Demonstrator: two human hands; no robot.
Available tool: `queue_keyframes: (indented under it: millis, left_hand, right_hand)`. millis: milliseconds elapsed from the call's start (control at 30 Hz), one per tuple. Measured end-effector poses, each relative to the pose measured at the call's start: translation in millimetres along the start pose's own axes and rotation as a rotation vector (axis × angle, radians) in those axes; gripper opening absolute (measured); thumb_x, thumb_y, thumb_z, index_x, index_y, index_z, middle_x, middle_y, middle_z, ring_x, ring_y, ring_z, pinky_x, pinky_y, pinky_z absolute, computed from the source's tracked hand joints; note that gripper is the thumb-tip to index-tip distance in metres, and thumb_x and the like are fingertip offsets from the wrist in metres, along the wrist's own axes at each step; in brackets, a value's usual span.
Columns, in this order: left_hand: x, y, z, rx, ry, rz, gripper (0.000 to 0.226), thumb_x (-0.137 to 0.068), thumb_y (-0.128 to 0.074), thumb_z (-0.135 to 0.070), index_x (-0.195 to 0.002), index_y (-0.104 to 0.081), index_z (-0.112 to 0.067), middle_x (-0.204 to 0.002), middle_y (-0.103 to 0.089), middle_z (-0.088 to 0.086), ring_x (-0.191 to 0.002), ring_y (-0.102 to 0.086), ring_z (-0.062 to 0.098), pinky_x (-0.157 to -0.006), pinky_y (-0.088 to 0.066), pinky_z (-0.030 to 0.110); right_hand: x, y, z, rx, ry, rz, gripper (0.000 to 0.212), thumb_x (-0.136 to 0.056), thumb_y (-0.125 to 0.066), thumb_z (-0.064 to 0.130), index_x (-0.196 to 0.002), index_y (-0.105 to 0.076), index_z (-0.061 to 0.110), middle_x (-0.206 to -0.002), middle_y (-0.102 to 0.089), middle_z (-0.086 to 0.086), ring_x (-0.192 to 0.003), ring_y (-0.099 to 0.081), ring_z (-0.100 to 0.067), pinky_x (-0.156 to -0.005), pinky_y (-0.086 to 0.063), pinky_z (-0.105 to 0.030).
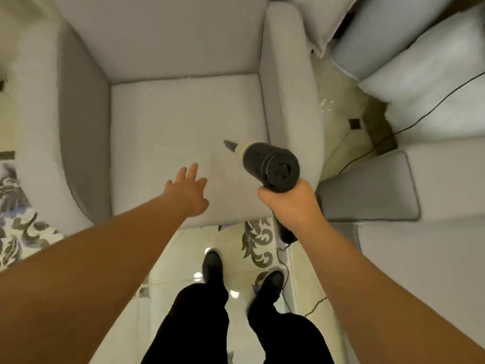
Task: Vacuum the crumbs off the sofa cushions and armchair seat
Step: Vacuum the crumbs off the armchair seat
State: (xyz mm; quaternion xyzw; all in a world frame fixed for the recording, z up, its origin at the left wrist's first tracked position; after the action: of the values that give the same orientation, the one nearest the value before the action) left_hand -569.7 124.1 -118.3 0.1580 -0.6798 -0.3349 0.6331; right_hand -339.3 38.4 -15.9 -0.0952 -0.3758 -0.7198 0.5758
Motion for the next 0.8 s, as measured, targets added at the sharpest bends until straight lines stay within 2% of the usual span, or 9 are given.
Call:
queue_keyframes:
  millis: [100, 133, 300, 433, 500, 600, 700, 800]
  left_hand:
    - [60, 56, -30, 0.052, -0.088, 0.007, 0.061, -0.106, -0.042, -0.044, -0.161, -0.033, -0.018, -0.168, -0.026, 0.009, -0.153, -0.025, 0.031, -0.121, -0.031, 0.045]
    - [81, 73, -44, 0.097, -0.124, 0.007, 0.06, -0.107, -0.042, -0.043, -0.16, -0.035, -0.017, -0.166, -0.032, 0.009, -0.151, -0.031, 0.03, -0.12, -0.031, 0.041]
    - [161, 148, -122, 0.183, -0.35, -0.039, 0.053, -0.108, -0.044, -0.038, -0.157, -0.042, -0.018, -0.163, -0.038, 0.009, -0.147, -0.04, 0.029, -0.118, -0.033, 0.038]
    - [186, 204, -210, 0.085, -0.511, -0.074, 0.055, -0.106, -0.046, -0.042, -0.156, -0.043, -0.02, -0.162, -0.04, 0.007, -0.145, -0.042, 0.028, -0.117, -0.035, 0.038]
    - [188, 227, -247, 0.038, -0.56, -0.118, 0.055, -0.104, -0.048, -0.041, -0.155, -0.045, -0.019, -0.16, -0.044, 0.007, -0.144, -0.044, 0.028, -0.116, -0.036, 0.038]
    - [192, 243, -304, -0.041, -0.632, -0.141, 0.052, -0.104, -0.051, -0.036, -0.153, -0.046, -0.021, -0.153, -0.051, 0.007, -0.136, -0.051, 0.028, -0.11, -0.043, 0.039]
    - [189, 241, -363, -0.108, -0.659, -0.171, 0.037, -0.103, -0.053, -0.02, -0.14, -0.058, -0.022, -0.134, -0.061, 0.007, -0.118, -0.06, 0.026, -0.097, -0.049, 0.037]
    - [167, 229, -410, -0.112, -0.638, -0.156, 0.017, -0.1, -0.052, -0.014, -0.11, -0.065, -0.019, -0.11, -0.064, 0.008, -0.099, -0.061, 0.025, -0.081, -0.045, 0.032]
  right_hand:
    - [54, 56, 29, 0.018, -0.015, -0.039, 0.016, -0.081, -0.076, 0.021, -0.072, -0.062, 0.022, -0.066, -0.058, 0.002, -0.064, -0.054, -0.017, -0.06, -0.045, -0.028]
    - [74, 74, 37, 0.005, -0.025, -0.066, 0.017, -0.081, -0.076, 0.021, -0.072, -0.061, 0.024, -0.067, -0.059, 0.002, -0.066, -0.055, -0.018, -0.061, -0.045, -0.028]
    - [157, 151, 67, -0.115, -0.078, -0.23, 0.011, -0.08, -0.076, 0.02, -0.086, -0.071, 0.013, -0.079, -0.072, -0.007, -0.072, -0.065, -0.022, -0.065, -0.055, -0.032]
    - [194, 214, 72, -0.178, -0.072, -0.381, 0.01, -0.082, -0.077, 0.021, -0.089, -0.07, 0.023, -0.085, -0.073, -0.002, -0.076, -0.066, -0.018, -0.066, -0.054, -0.028]
    - [198, 234, 67, -0.241, -0.095, -0.43, 0.009, -0.081, -0.077, 0.021, -0.088, -0.071, 0.024, -0.08, -0.071, 0.001, -0.073, -0.065, -0.016, -0.064, -0.053, -0.027]
    - [194, 261, 43, -0.362, -0.147, -0.526, 0.012, -0.077, -0.077, 0.022, -0.089, -0.071, 0.023, -0.08, -0.072, -0.002, -0.077, -0.07, -0.021, -0.07, -0.06, -0.035]
    - [176, 294, 6, -0.459, -0.17, -0.597, 0.022, -0.076, -0.079, 0.025, -0.096, -0.072, 0.024, -0.084, -0.076, -0.006, -0.082, -0.074, -0.026, -0.078, -0.065, -0.045]
    - [149, 330, -34, -0.524, -0.206, -0.591, 0.025, -0.079, -0.081, 0.023, -0.101, -0.07, 0.023, -0.087, -0.077, -0.009, -0.082, -0.076, -0.026, -0.078, -0.065, -0.043]
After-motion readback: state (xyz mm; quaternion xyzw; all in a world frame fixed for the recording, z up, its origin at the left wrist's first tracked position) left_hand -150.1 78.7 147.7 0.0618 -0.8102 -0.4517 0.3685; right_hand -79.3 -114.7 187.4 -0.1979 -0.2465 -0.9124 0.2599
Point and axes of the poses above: each hand's wrist, its own x-axis away from the middle knuckle, its own y-axis out of the back of the hand, z = x × y, the point moved 1 cm from there along -x, towards the middle knuckle
